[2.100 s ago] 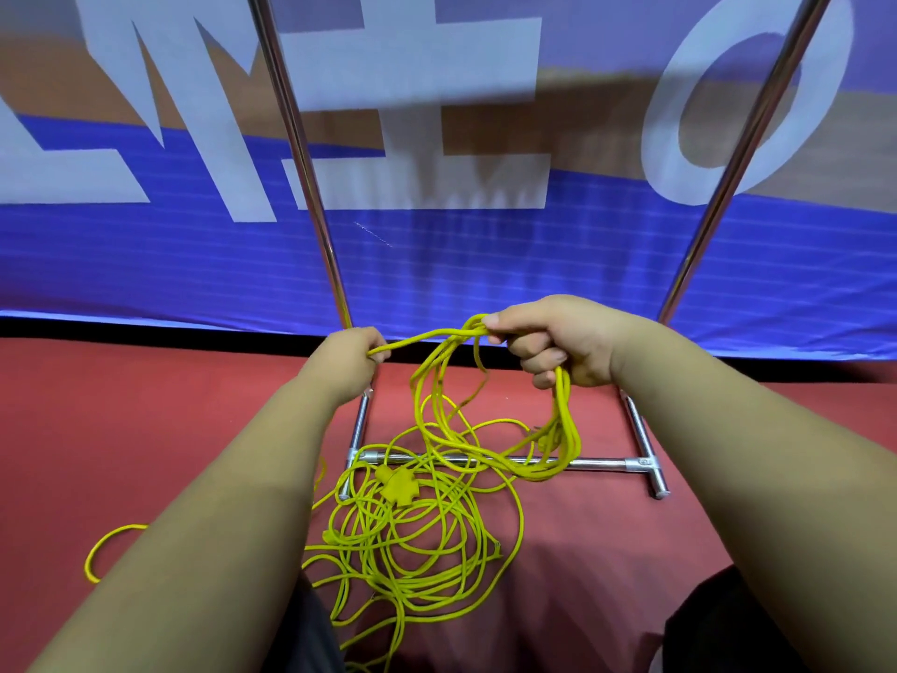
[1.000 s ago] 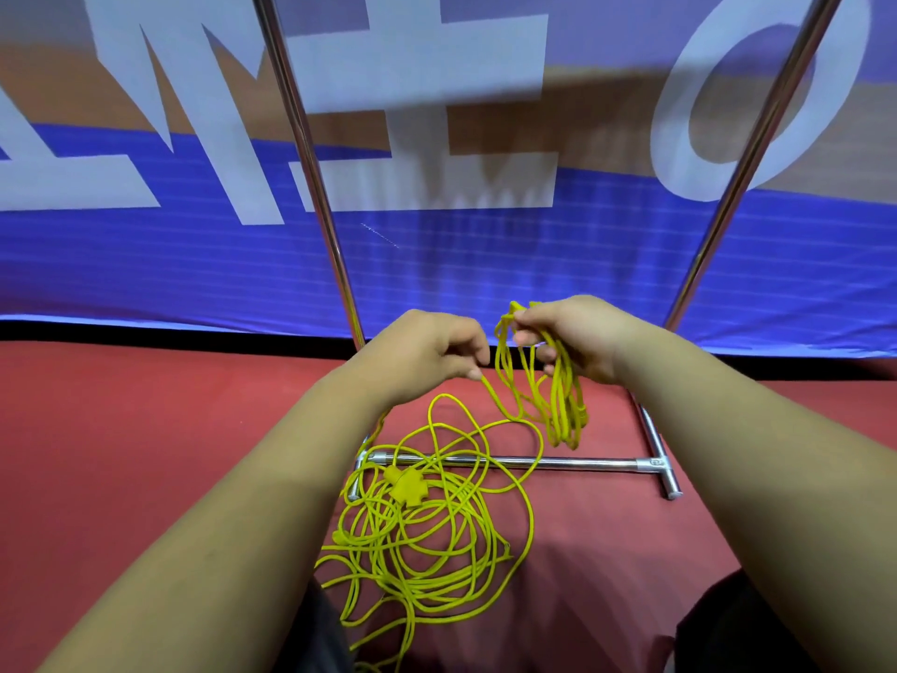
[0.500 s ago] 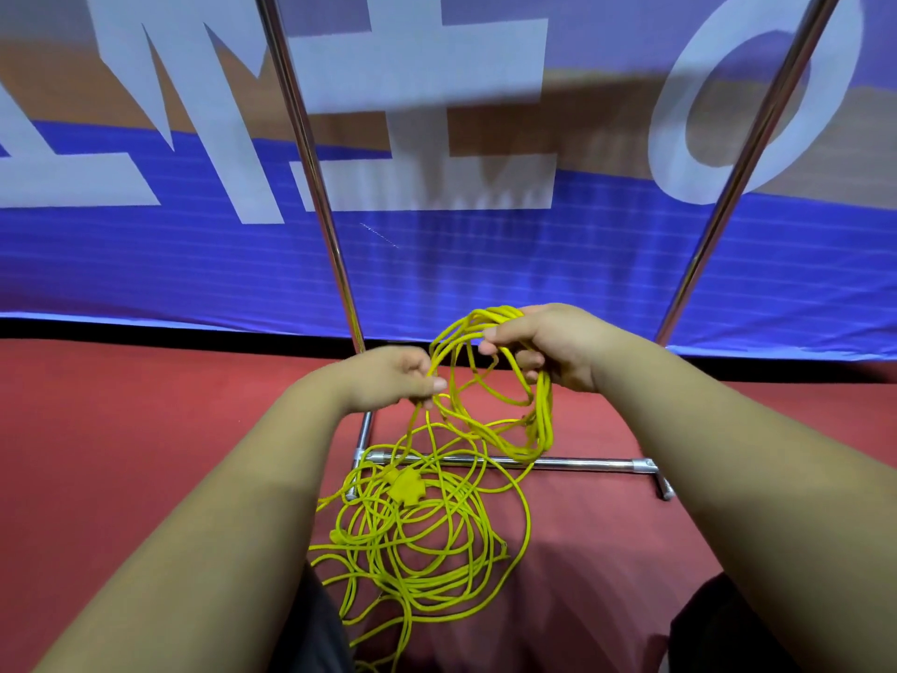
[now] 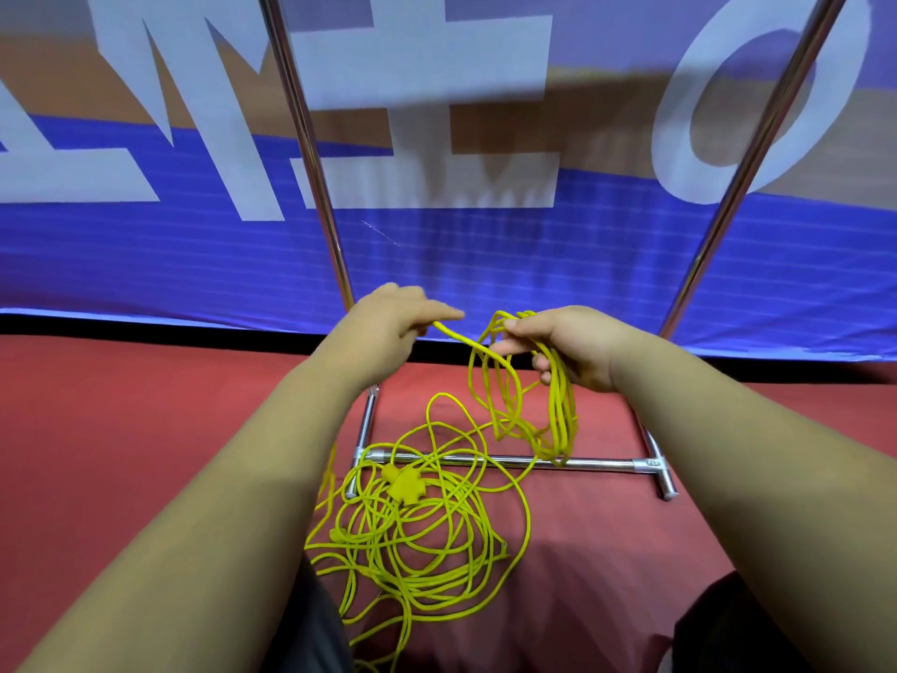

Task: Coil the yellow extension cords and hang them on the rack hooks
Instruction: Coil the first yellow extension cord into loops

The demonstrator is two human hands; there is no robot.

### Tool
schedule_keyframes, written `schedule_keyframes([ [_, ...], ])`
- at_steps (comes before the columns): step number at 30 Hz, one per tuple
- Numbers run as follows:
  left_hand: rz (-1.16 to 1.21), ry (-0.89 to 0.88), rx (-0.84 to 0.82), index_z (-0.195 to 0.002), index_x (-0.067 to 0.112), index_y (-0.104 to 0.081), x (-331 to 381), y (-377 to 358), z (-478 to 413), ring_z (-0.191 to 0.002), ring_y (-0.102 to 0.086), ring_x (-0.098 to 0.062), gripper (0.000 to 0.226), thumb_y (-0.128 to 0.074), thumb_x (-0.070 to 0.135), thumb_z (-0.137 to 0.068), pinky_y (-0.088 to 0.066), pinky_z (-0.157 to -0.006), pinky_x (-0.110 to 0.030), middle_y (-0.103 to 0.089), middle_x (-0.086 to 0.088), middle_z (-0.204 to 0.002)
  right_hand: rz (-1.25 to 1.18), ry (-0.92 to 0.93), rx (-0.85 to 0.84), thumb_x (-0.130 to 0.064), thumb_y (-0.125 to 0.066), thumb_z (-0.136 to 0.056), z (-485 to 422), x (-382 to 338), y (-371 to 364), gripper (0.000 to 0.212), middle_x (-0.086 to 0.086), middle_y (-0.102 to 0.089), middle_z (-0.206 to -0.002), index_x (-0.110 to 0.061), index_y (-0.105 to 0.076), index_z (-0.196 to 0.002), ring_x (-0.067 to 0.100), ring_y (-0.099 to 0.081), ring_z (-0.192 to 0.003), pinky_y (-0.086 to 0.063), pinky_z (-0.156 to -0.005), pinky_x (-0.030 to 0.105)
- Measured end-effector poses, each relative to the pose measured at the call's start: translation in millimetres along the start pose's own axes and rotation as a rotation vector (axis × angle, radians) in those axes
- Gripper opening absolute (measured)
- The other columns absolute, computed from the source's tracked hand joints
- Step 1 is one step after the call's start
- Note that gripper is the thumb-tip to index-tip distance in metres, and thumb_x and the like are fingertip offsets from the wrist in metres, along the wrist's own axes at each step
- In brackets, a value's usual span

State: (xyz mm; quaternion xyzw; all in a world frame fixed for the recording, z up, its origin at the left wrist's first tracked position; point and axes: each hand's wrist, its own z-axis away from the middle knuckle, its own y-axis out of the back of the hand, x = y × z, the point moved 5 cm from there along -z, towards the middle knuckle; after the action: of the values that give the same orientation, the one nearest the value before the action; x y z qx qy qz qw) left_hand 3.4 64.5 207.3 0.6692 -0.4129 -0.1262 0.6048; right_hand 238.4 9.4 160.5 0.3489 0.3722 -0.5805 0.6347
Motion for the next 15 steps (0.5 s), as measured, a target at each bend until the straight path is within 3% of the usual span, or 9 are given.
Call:
schedule_keyframes([
  [3,0.063,-0.080,-0.015,-0.141,0.030,-0.060,41.0,2.3,-6.8,-0.097,-0.044,-0.010,0.049,-0.054,0.005,-0.099,-0.030,-0.082,-0.021,-0.054,0.016,-0.095,0.005,0.010,-0.007,-0.030,-0.065,-0.103,-2.1,-0.6,-7.7,0.027,0.009,-0.080,-0.113,-0.008,-0.072,-0.118,0.011,-0.052,-0.053,-0.045,-0.050,0.027],
  [6,0.197,-0.011,-0.094,-0.133,0.021,-0.052,62.7,-8.9,-7.4,-0.100,-0.053,-0.013,0.040,-0.050,0.004,-0.096,-0.038,-0.080,-0.025,-0.059,0.006,-0.106,-0.005,0.006,-0.046,-0.025,-0.067,-0.101,-3.0,-0.5,-17.5,0.025,0.013,-0.081,-0.104,-0.005,-0.076,-0.113,0.016,-0.060,-0.067,-0.045,-0.060,0.030],
  [9,0.247,0.076,-0.066,-0.116,0.016,-0.044,66.3,-12.9,-5.8,-0.079,-0.052,-0.013,0.033,-0.045,-0.004,-0.090,-0.039,-0.065,-0.019,-0.054,0.001,-0.097,0.004,-0.012,-0.067,-0.022,-0.073,-0.096,-0.6,-0.6,-25.4,0.019,0.012,-0.079,-0.092,-0.007,-0.080,-0.105,0.017,-0.069,-0.072,-0.053,-0.069,0.029],
  [12,0.203,0.154,-0.018,-0.111,0.010,-0.045,55.0,-10.3,-6.3,-0.066,-0.040,-0.008,0.025,-0.042,-0.006,-0.092,-0.032,-0.055,-0.017,-0.042,0.006,-0.081,0.015,-0.025,-0.081,-0.022,-0.067,-0.100,5.2,-1.6,-33.0,0.016,0.006,-0.074,-0.080,-0.008,-0.075,-0.104,0.016,-0.068,-0.066,-0.058,-0.063,0.033],
  [15,0.218,0.180,0.033,-0.107,0.017,-0.049,43.0,-10.8,-4.8,-0.074,-0.048,-0.009,0.015,-0.051,0.004,-0.099,-0.034,-0.062,-0.023,-0.048,0.008,-0.086,0.033,-0.041,-0.037,-0.024,-0.064,-0.100,6.6,-2.4,-32.8,0.017,-0.002,-0.061,-0.068,-0.011,-0.074,-0.101,0.012,-0.054,-0.053,-0.057,-0.059,0.033],
])
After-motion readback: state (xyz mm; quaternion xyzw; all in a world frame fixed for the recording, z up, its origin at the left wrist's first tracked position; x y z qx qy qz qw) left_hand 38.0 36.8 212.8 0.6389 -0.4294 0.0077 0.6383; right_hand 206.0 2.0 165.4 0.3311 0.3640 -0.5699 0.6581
